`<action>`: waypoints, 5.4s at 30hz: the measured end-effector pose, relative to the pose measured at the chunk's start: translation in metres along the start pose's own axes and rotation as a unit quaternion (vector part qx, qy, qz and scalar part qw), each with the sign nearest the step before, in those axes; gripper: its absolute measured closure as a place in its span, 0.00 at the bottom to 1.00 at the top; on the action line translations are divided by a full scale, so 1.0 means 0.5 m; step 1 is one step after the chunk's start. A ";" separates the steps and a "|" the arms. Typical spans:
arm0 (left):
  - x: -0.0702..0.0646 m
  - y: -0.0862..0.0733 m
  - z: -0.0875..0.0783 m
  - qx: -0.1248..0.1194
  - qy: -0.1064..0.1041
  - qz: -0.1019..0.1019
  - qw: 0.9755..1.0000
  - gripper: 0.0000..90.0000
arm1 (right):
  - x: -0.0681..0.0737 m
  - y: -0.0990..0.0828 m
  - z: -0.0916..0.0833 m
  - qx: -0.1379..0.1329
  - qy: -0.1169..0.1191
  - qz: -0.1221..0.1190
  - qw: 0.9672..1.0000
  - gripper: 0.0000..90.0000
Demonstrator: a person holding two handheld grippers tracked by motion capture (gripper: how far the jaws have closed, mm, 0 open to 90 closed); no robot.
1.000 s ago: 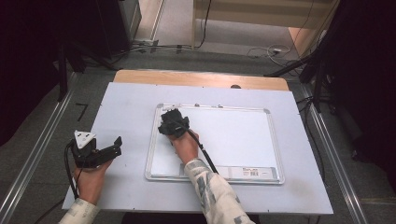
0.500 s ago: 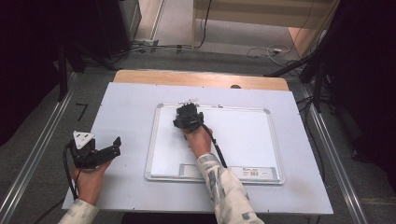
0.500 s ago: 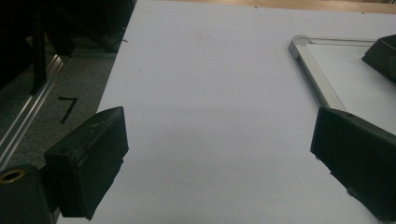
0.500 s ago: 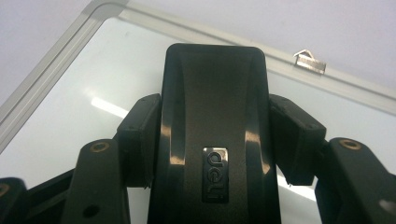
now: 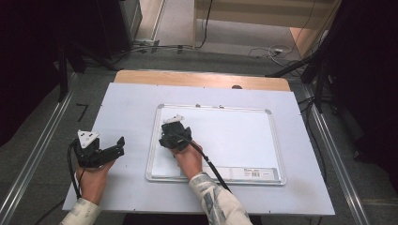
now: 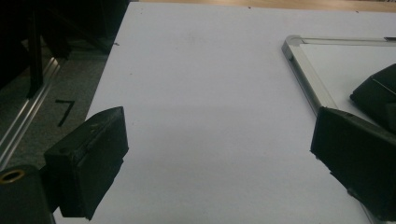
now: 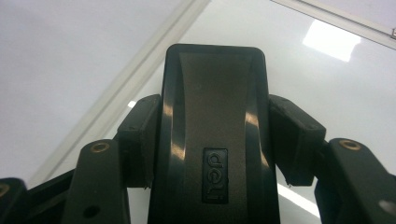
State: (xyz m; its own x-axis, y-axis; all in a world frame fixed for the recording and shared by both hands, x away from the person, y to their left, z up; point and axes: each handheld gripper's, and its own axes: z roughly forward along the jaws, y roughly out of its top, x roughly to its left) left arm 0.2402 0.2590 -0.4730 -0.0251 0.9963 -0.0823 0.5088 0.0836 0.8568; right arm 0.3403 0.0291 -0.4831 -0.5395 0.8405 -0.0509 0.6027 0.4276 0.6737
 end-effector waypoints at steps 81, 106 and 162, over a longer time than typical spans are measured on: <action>-0.005 -0.001 -0.001 0.003 0.009 0.005 1.000 0.05 | -0.452 -0.203 -0.236 -0.024 -0.139 0.169 0.975 0.42; -0.004 -0.001 -0.002 0.002 0.010 0.003 1.000 0.05 | -0.494 -0.249 -0.201 0.018 -0.153 0.187 0.970 0.42; -0.001 -0.003 -0.001 0.005 0.015 0.002 1.000 0.05 | -0.479 -0.247 -0.295 -0.064 -0.086 0.143 0.984 0.20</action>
State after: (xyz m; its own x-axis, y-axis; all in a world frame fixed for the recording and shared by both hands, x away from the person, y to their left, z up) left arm 0.2389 0.2581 -0.4739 -0.0475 0.9969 -0.0632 0.5170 0.0787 0.8523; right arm 0.3082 -0.2740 -0.4452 -0.2436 0.9691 0.0378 0.6303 0.1286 0.7657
